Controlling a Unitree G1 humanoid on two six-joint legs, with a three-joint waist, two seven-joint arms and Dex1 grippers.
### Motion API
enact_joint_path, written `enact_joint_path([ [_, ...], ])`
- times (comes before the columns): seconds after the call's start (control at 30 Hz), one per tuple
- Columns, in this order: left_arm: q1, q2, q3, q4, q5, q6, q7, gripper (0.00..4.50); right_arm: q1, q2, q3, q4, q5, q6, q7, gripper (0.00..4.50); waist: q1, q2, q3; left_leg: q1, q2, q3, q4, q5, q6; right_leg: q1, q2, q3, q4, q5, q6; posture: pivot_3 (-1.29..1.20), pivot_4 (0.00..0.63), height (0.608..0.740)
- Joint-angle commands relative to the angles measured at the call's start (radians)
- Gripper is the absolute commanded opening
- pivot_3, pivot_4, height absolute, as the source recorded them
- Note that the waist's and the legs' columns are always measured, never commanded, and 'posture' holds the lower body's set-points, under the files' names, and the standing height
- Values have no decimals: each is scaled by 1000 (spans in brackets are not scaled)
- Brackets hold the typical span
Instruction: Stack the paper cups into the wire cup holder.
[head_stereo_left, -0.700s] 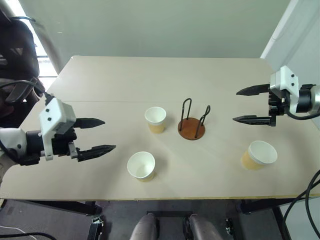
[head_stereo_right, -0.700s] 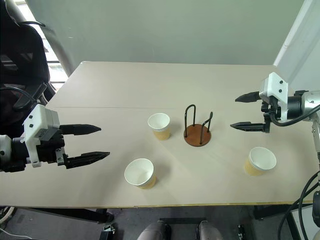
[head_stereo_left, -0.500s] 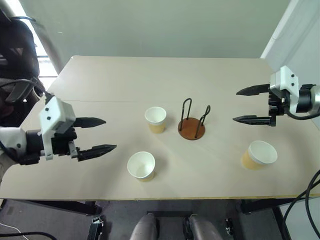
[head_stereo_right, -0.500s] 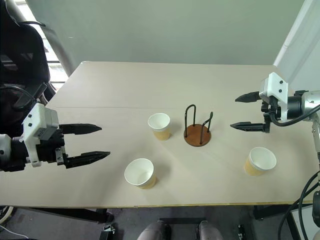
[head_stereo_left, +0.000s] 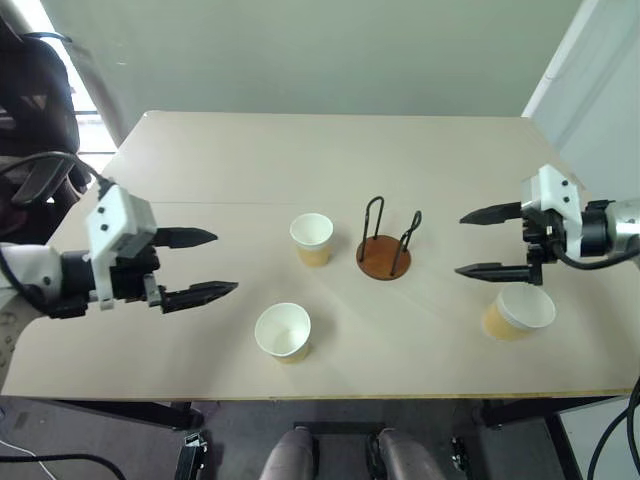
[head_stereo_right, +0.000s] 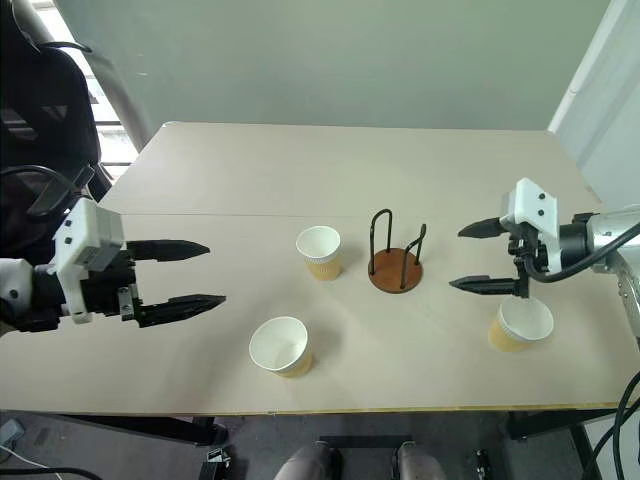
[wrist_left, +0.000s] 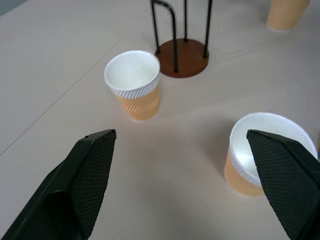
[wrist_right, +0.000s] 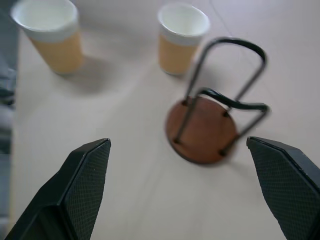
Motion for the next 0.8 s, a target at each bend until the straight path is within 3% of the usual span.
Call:
enact_joint_path([
  [0.03,-75,-1,-26,14,-1,-34,-15,4476,23,14,-40,-120,68,92,-79,4500,0,-1,0,0,0,0,0,0,0,0,0,0,0,0,0,0,150,740],
  [0.3,-135,2,-50,14,-26,-23,-48,4476,143,96,57,-255,28,234,-314,4500,-1,-2,0,0,0,0,0,0,1,0,0,1,0,2,3,0,150,740],
  [0.8,-199,-4,-130,62,10,-48,-75,4476,44,345,155,-180,-46,451,-672,4500,-1,-2,0,0,1,0,0,1,2,-1,1,1,0,3,5,0,150,740],
])
